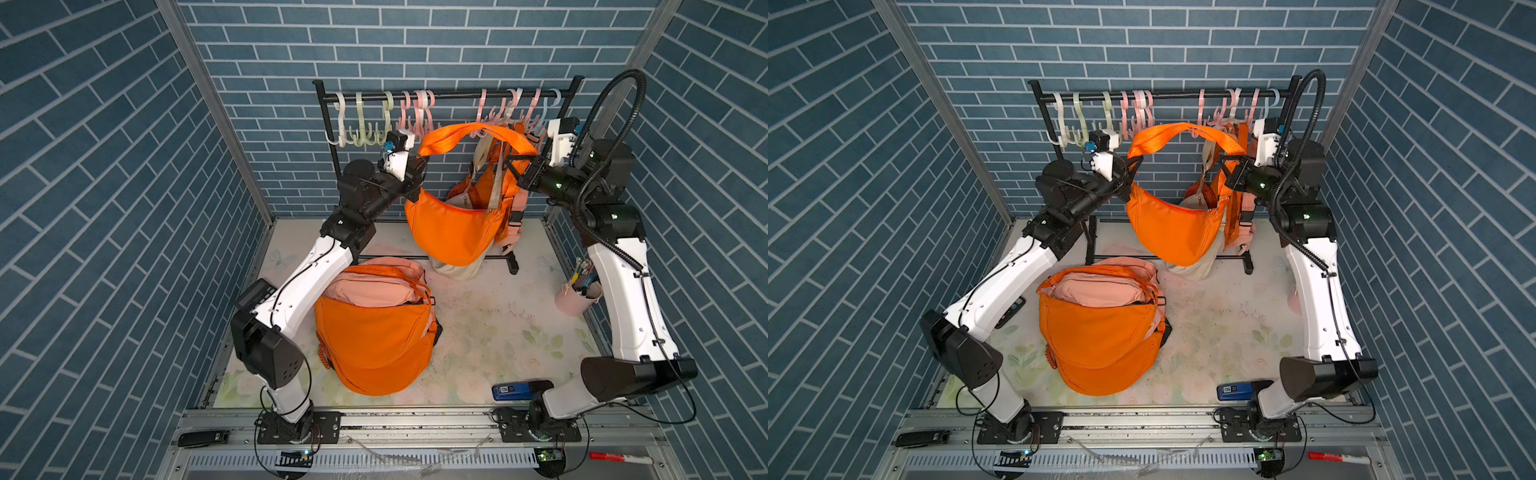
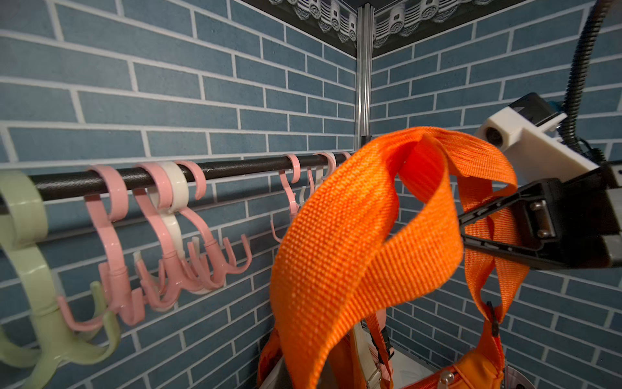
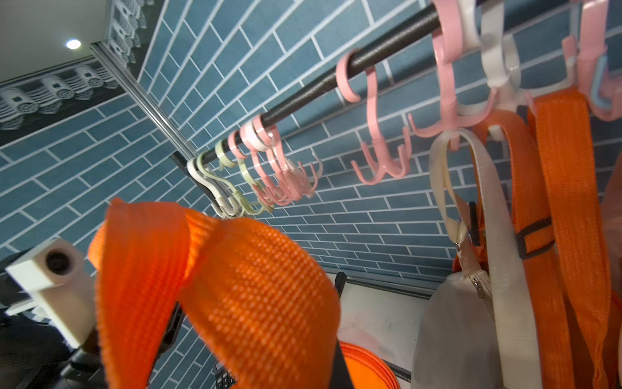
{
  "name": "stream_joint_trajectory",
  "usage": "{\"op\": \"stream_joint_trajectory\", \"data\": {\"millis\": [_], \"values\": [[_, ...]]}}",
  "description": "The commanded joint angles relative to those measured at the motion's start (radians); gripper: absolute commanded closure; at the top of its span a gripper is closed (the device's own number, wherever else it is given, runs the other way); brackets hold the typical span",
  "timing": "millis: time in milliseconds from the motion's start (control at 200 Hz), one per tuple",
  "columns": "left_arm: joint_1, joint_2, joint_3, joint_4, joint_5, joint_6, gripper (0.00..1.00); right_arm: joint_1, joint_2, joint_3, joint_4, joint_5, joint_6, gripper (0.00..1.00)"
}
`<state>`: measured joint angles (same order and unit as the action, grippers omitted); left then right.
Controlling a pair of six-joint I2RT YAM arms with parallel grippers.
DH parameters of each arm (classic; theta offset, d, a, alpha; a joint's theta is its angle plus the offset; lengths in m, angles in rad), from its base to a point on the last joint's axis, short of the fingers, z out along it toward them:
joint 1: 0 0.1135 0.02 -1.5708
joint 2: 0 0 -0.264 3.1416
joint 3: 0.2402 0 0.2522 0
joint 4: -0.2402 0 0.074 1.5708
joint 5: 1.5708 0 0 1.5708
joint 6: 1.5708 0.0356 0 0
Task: Take the bag off the hook
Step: Pick up the bag from the hook, then place the bag inside the bag.
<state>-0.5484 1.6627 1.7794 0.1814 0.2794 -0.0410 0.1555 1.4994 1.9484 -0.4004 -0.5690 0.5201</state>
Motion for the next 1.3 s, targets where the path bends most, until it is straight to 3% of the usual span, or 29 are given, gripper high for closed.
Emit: {"op": "stream_joint_trajectory", "data": {"millis": [0, 345, 850, 1295], "values": [[0.002, -0.103, -0.086, 0.017, -0.049, -0.016, 1.00, 0.011, -0.083, -0.063, 0.069, -0.002, 0.014, 1.00], [0.001, -0.399, -0.361, -0.117, -0.132, 0.024, 1.00, 0.055, -0.303, -0.284, 0.107, -0.005, 0.046, 1.00], [0.000, -0.876, -0.670, -0.430, -0.215, 0.129, 1.00, 0.318, -0.465, -0.418, -0.017, 0.164, -0.089, 1.00], [0.001, -1.167, -0.686, -0.670, -0.197, 0.102, 1.00, 0.548, -0.487, -0.389, -0.122, 0.318, -0.153, 1.00]]}}
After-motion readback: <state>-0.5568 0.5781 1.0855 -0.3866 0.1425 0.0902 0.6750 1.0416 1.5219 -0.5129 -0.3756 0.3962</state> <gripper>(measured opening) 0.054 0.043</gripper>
